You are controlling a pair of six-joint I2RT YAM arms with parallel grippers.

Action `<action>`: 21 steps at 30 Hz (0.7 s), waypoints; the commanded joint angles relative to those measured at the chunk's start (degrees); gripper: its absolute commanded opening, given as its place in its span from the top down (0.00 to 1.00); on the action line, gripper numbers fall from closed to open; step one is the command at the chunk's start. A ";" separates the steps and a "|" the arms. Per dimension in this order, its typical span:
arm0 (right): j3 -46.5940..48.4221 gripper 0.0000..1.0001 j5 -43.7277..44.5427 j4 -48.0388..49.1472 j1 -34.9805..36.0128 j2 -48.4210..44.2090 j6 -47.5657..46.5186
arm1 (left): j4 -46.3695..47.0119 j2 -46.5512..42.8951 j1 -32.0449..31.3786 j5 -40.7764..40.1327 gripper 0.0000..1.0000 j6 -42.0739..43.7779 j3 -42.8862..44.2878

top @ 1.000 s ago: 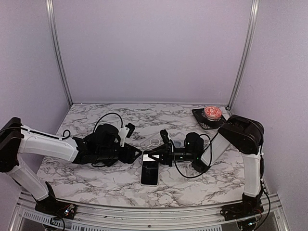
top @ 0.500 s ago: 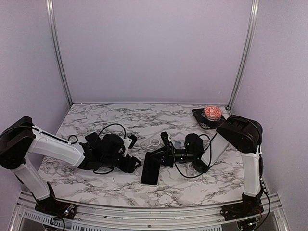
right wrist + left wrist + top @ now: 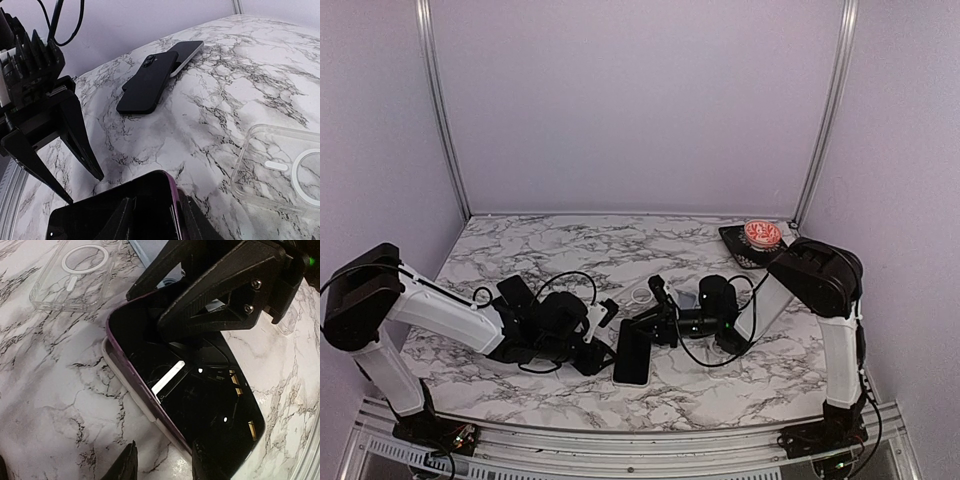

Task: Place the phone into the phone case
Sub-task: Install the phone into the phone case.

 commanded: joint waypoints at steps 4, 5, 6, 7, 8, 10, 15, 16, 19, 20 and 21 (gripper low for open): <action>-0.06 0.62 0.49 -2.86 -0.24 -2.35 -2.87 | -0.52 2.65 -1.04 1.78 0.64 2.22 -0.01; 0.22 0.60 0.39 -3.59 -0.19 -2.50 -3.04 | -0.62 2.41 -1.05 1.34 0.64 2.26 -0.01; 0.79 0.59 0.37 -4.45 -0.17 -2.66 -3.35 | -0.77 2.30 -1.02 1.07 0.64 2.25 -0.16; 1.27 0.58 0.24 -5.26 -0.12 -2.71 -3.65 | -0.93 2.17 -1.02 0.92 0.64 2.47 -0.24; 1.66 0.57 0.29 -5.87 -0.18 -2.80 -3.90 | -1.18 2.11 -1.04 0.67 0.64 2.60 -0.25; 1.70 0.55 0.72 -6.16 -0.21 -3.36 -4.60 | -1.79 2.22 -1.05 0.42 0.65 2.67 -0.36; 2.35 0.50 2.22 -8.86 -0.17 -5.04 -6.89 | -2.24 2.38 -1.05 0.16 0.64 2.22 -1.02; 2.46 0.49 2.38 -9.23 -0.21 -5.41 -7.27 | -2.27 2.34 -1.05 0.00 0.64 2.27 -0.95; 3.71 0.42 1.44 -10.70 -0.58 -6.63 -7.30 | -2.23 1.50 -1.05 0.09 0.63 2.91 -0.78; 4.31 0.41 1.34 -11.81 -0.75 -7.15 -7.25 | -2.23 1.20 -1.05 0.09 0.63 2.97 -0.80; 4.82 0.40 1.63 -13.04 -0.84 -7.70 -7.41 | -2.23 0.97 -1.05 0.04 0.63 3.04 -0.74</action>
